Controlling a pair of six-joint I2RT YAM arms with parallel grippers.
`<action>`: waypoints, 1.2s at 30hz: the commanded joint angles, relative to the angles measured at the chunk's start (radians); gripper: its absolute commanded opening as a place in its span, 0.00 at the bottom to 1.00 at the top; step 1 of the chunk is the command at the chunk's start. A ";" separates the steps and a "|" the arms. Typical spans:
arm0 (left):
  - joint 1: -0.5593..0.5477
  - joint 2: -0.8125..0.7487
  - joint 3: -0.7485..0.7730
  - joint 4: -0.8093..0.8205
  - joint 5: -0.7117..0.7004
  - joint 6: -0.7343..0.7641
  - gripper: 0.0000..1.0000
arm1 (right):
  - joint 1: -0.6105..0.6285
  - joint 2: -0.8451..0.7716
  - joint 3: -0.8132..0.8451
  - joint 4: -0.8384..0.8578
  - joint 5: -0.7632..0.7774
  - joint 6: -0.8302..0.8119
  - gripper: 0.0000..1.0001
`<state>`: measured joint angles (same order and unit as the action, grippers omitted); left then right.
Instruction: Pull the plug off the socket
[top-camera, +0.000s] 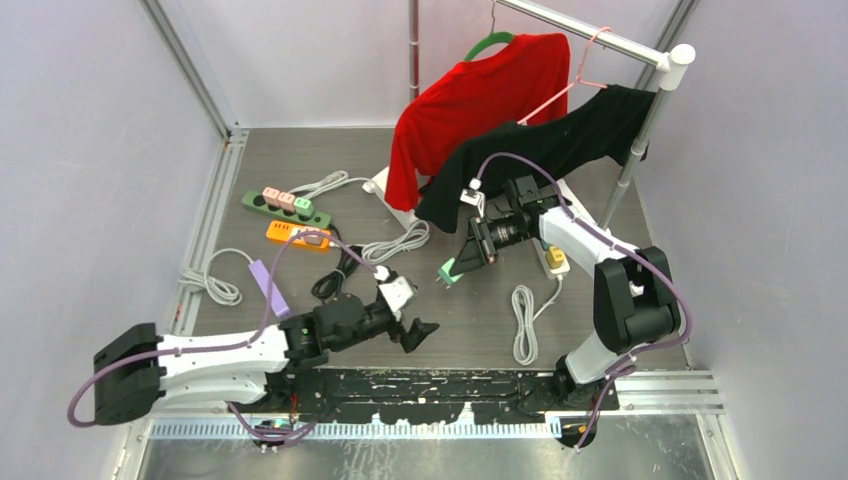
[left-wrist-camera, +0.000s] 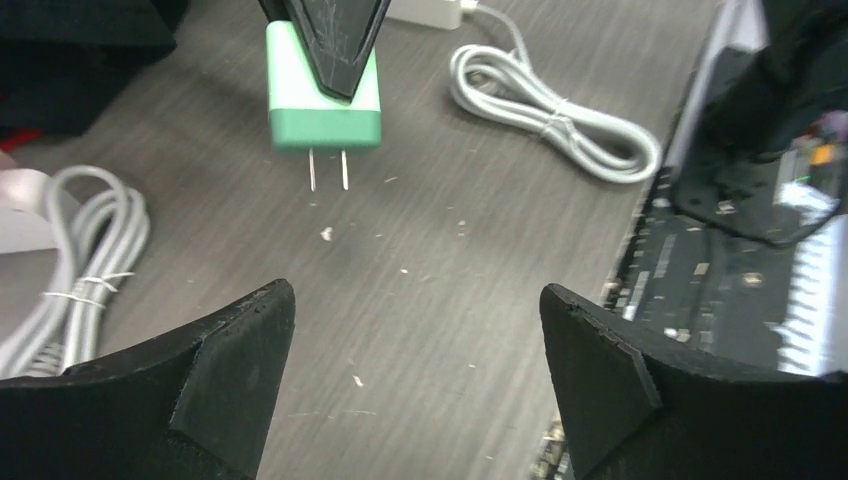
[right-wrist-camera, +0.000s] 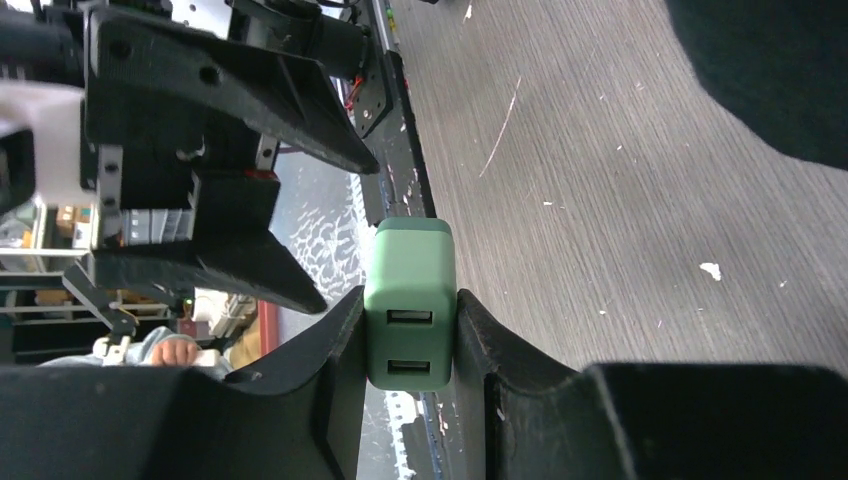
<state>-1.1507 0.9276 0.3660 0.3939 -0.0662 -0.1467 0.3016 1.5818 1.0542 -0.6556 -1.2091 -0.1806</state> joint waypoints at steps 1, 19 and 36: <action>-0.079 0.136 0.086 0.178 -0.280 0.255 0.92 | 0.001 0.007 0.008 0.033 -0.044 0.044 0.07; -0.080 0.457 0.274 0.271 -0.360 0.235 0.75 | 0.044 0.038 0.018 0.030 -0.015 0.053 0.11; -0.049 0.433 0.271 0.152 -0.417 0.165 0.00 | 0.051 0.032 0.029 -0.004 -0.004 0.019 0.58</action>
<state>-1.2140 1.4185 0.6376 0.5411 -0.4488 0.0494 0.3462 1.6325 1.0542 -0.6479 -1.1896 -0.1333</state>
